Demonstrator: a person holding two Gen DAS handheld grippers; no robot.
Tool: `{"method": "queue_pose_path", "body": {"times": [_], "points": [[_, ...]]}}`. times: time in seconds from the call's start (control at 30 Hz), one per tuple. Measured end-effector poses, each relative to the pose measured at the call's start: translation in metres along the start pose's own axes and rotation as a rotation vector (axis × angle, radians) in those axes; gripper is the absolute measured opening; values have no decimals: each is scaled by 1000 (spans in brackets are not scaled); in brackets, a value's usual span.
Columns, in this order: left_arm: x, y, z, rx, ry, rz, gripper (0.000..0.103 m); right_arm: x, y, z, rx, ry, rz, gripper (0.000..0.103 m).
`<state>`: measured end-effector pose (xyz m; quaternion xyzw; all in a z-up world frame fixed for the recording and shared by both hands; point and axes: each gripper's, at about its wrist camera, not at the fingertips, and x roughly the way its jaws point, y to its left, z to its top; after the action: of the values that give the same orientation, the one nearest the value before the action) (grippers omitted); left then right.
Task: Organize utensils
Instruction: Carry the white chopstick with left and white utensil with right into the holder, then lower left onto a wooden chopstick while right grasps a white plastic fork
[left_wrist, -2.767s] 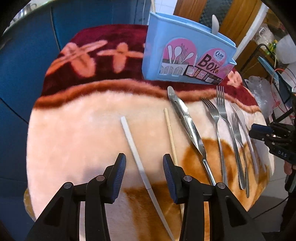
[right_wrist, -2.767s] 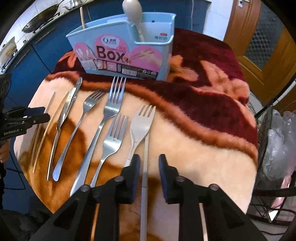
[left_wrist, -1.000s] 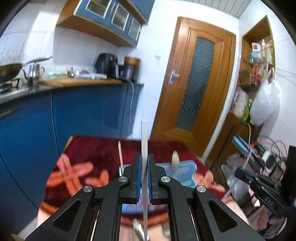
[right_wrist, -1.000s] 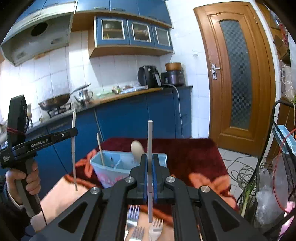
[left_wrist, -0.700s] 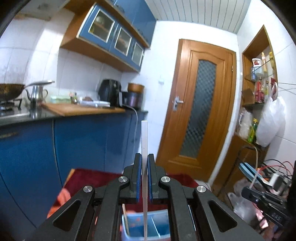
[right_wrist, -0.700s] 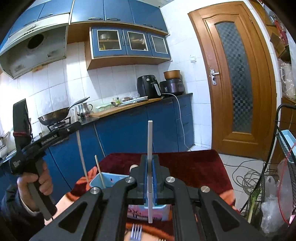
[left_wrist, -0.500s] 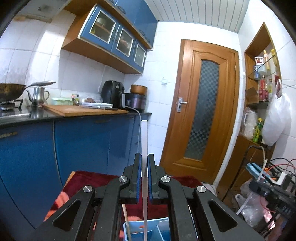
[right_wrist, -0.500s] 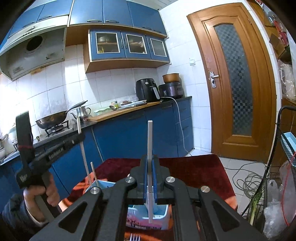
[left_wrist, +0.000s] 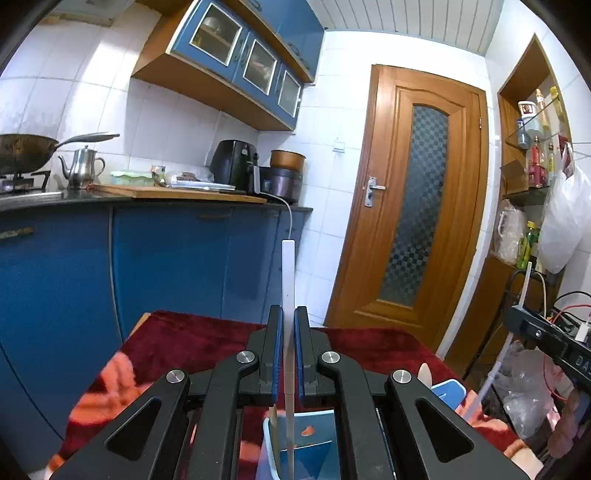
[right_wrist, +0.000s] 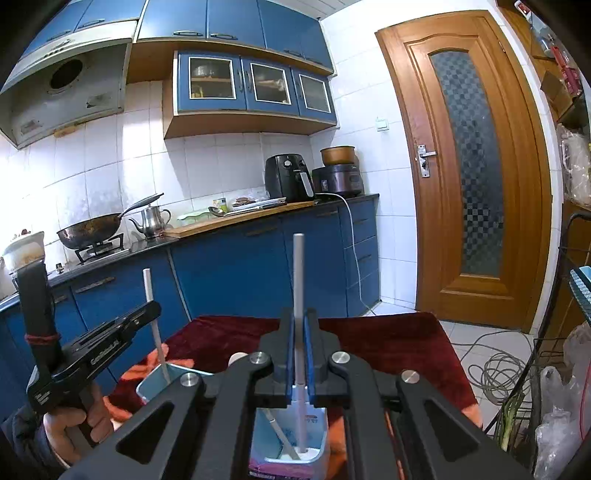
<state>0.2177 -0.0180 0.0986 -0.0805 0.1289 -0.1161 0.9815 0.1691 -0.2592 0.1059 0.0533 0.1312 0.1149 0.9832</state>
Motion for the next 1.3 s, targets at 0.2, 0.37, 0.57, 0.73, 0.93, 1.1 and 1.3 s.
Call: {"method": "queue_pose_path", "body": {"times": [0.2, 0.37, 0.57, 0.73, 0.93, 1.1, 1.3], "points": [[2, 3, -7, -10, 14, -7, 6, 17, -4, -10, -6, 52, 8, 7], [7, 4, -12, -26, 56, -13, 6, 28, -9, -19, 29, 82, 28, 14], [8, 7, -14, -50, 76, -17, 14, 27, -12, -22, 49, 72, 42, 30], [8, 8, -13, -68, 100, -35, 16, 19, -9, -17, 61, 68, 38, 33], [-9, 2, 0, -46, 90, -36, 16, -11, -8, -7, 97, 39, 38, 36], [-32, -2, 7, -9, 106, -22, 16, -35, -5, -4, 111, 48, 34, 36], [-64, -2, 15, -8, 149, -12, 16, -64, -5, -13, 150, 103, 42, 40]]}}
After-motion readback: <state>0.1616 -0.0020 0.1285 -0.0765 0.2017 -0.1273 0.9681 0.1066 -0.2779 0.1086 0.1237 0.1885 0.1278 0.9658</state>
